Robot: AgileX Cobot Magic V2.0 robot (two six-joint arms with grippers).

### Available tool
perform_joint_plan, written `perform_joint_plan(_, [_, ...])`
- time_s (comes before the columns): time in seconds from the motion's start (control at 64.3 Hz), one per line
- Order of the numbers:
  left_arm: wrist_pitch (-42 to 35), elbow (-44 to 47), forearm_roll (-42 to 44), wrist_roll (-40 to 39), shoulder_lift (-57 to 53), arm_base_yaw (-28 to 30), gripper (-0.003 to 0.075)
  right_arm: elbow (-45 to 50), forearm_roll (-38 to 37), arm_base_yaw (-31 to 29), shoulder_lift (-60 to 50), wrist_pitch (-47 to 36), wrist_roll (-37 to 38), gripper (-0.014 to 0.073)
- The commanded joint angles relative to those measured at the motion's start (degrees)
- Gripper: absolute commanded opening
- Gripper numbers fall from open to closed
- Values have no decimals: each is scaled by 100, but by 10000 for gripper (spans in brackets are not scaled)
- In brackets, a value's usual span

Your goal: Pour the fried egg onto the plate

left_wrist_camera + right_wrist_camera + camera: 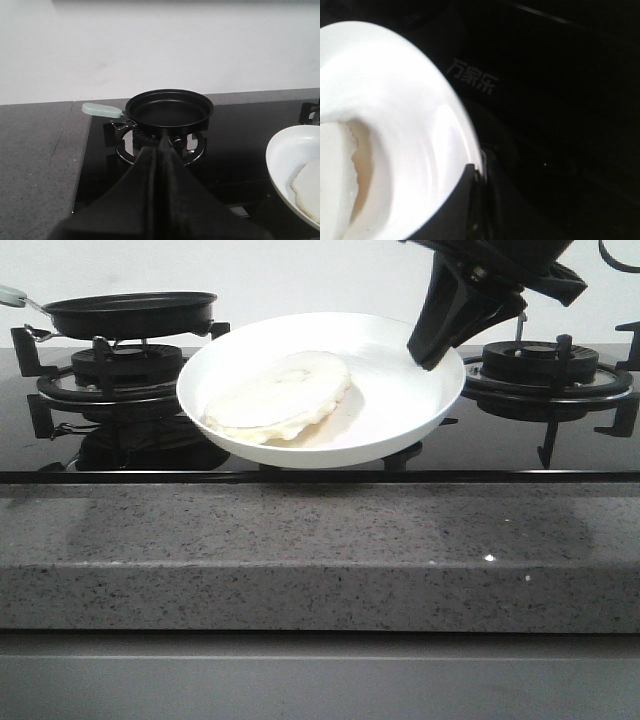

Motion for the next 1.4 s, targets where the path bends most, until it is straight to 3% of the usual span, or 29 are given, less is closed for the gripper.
perform_joint_plan(0.0, [-486, -154, -48, -23, 34, -52, -19, -155, 225, 0, -264, -226, -16, -67])
perform_joint_plan(0.342, [-486, -154, -48, -23, 34, -52, -19, -408, 271, -76, -186, -98, 123, -57])
perform_joint_plan(0.606, [-435, -154, -48, -23, 34, -52, -19, -1889, 271, -463, 652, 122, 593, -57])
perform_joint_plan(0.917, [-438, -154, -48, -23, 34, -52, -19, -3495, 264, -619, 1968, 189, 649, -57])
perform_joint_plan(1.383, [-438, -154, -48, -23, 34, -52, -19, -3666, -374, -636, 2409, 874, 649, -57])
